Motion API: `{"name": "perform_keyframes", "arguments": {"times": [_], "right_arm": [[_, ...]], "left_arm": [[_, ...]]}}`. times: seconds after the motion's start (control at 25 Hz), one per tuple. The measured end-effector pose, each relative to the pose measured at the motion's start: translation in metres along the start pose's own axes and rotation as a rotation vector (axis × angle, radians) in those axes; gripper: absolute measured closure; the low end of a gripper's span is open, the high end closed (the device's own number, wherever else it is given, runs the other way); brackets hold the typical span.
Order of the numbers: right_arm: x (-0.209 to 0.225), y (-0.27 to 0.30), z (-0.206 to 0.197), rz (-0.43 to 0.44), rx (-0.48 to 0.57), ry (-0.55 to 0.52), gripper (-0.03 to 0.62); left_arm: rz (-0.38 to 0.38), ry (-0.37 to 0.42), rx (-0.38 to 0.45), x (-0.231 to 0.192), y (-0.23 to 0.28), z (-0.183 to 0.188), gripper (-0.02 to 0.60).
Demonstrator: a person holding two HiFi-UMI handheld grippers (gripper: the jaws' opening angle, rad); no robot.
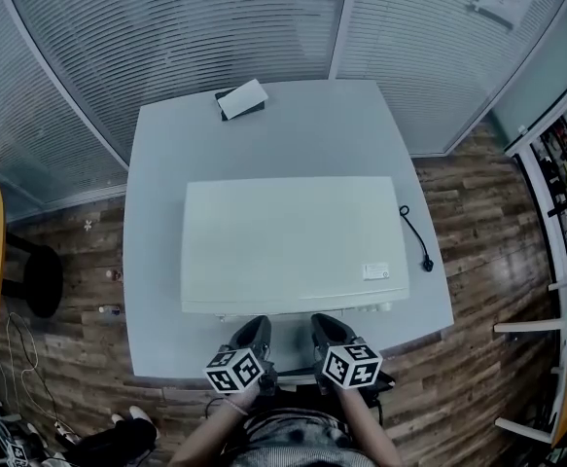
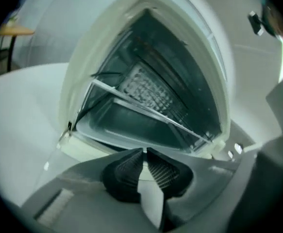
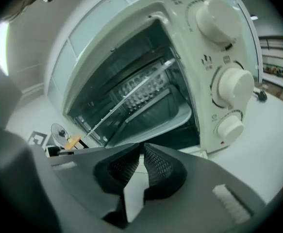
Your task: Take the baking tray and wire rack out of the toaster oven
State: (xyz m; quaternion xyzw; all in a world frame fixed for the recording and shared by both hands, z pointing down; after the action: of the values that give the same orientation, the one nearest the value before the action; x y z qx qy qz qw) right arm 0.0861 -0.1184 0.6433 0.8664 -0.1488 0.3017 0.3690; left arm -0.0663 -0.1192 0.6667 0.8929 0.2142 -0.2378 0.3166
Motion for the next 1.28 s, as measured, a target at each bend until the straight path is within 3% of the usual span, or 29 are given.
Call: {"name": "perform_keyframes", "arguments": {"times": [0.08,0.2,0.32,0.48,0.68,0.76,0.96,1.28], "right_arm": [[0.005,0.002,-0.001,0.024,0.007,0.123,0.545],[0.013,0.005,0.004,0.044,0.051,0.243,0.488],[0.016,0.01,0.01,0.077,0.083,0.301,0.413],[0.019,0.019,0.018,0.084,0.104,0.325,0.404],[0.023,0.028,0.03,0.045,0.136,0.318,0.405],[0.024,0.031,0.033,0.034,0.138,0.308,0.405],[0.026,0.032,0.033,0.04,0.153,0.356,0.421],[0.031,0.027,0.026,0.067,0.15,0.395,0.434]], "left_arm": [[-0.026,-0.173,0.022,-0.007,0.002,-0.006,0.45],[-0.045,-0.339,0.078,-0.016,0.007,-0.006,0.446],[-0.084,-0.468,0.154,-0.02,0.013,-0.002,0.388],[-0.079,-0.485,0.193,-0.029,0.023,0.003,0.385],[-0.045,-0.591,0.234,-0.048,0.033,0.008,0.388],[-0.035,-0.604,0.24,-0.052,0.035,0.007,0.428],[-0.042,-0.669,0.28,-0.052,0.036,0.004,0.445],[-0.036,-0.687,0.28,-0.049,0.028,0.0,0.451]]}}
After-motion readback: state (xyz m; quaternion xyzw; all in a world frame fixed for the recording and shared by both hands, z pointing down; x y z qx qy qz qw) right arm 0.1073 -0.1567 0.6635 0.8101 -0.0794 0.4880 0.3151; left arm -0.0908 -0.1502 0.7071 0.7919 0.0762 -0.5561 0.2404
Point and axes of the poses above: the fingertips, and each gripper's own axes: y forward along the fingers, x to its right, z out of its top, the point moved 3 cm from there along -y, backward along the fingers, and after that the axes turned 12 degrees about y, right-handed, at the moved point
